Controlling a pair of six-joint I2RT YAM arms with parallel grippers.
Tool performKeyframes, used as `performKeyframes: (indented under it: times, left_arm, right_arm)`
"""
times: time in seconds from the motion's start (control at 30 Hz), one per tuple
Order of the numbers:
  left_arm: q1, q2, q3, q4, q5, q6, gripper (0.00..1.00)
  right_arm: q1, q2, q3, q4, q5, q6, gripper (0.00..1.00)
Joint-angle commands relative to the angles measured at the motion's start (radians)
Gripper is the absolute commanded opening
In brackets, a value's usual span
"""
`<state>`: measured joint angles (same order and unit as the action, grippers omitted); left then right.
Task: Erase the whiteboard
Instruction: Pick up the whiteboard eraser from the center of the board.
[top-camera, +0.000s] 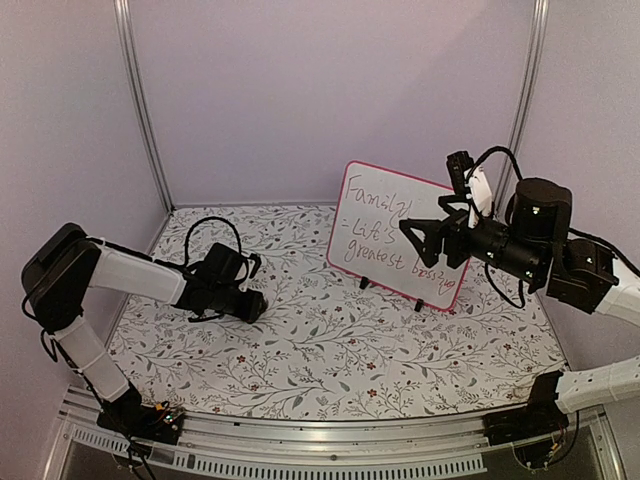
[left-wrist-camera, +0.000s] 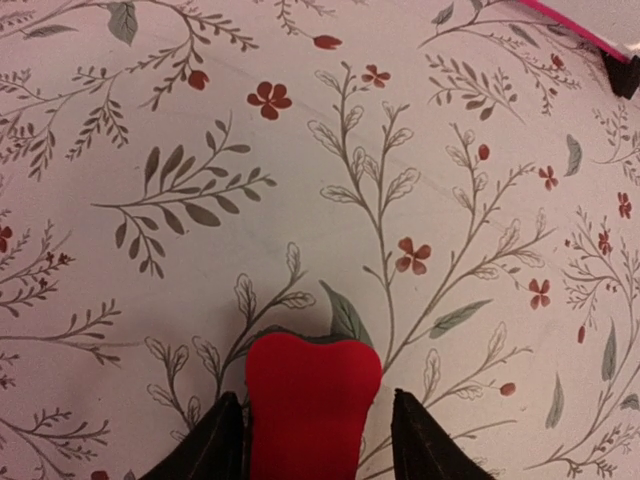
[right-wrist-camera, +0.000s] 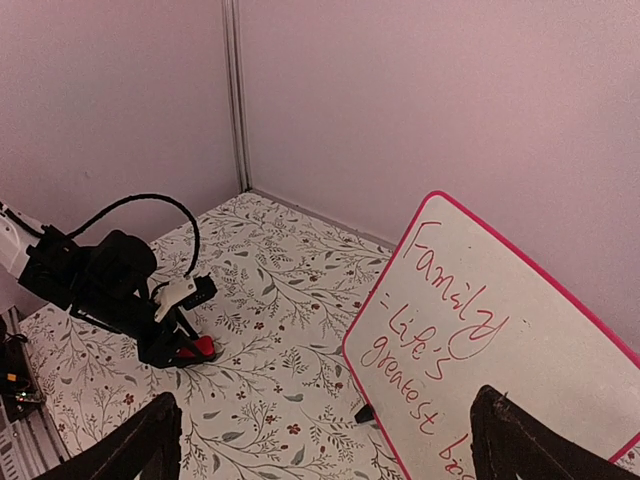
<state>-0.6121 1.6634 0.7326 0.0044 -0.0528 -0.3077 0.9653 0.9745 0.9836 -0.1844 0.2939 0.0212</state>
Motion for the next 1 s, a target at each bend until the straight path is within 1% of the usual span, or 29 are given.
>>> performKeyframes:
  times: [0.0,0.17,0.23,0.47,0.57,0.7,0.77,0.97]
  left_arm:
    - [0.006,0.008,0.0,-0.001,0.007,-0.006,0.5]
    - [0.006,0.018,-0.002,-0.001,0.002,-0.006,0.47]
    - [0.004,0.02,-0.002,-0.036,0.001,-0.005,0.44]
    - [0.003,0.036,0.009,-0.058,-0.021,-0.009,0.45]
    - [0.003,0.04,0.009,-0.057,-0.021,-0.012,0.43]
    - [0.003,0.039,0.008,-0.057,-0.022,-0.014,0.35]
    - [0.002,0.037,0.01,-0.059,-0.025,-0.015,0.28]
    - [0.001,-0.006,0.019,-0.067,-0.017,-0.023,0.21]
  right_arm:
    - [-0.007,-0.026,-0.003,0.021,0.013,-0.004,0.99]
    - [-0.007,-0.021,-0.002,0.022,0.013,-0.005,0.99]
    - [-0.006,-0.02,-0.002,0.023,0.015,-0.004,0.99]
    - [-0.007,-0.028,0.002,0.023,0.021,-0.008,0.99]
    - [-0.007,-0.024,0.001,0.026,0.02,-0.009,0.99]
    - [-0.007,-0.013,0.003,0.026,0.013,-0.009,0.99]
    - [-0.007,-0.011,0.003,0.028,0.016,-0.009,0.99]
    - [-0.013,-0.007,0.009,0.025,0.041,-0.01,0.99]
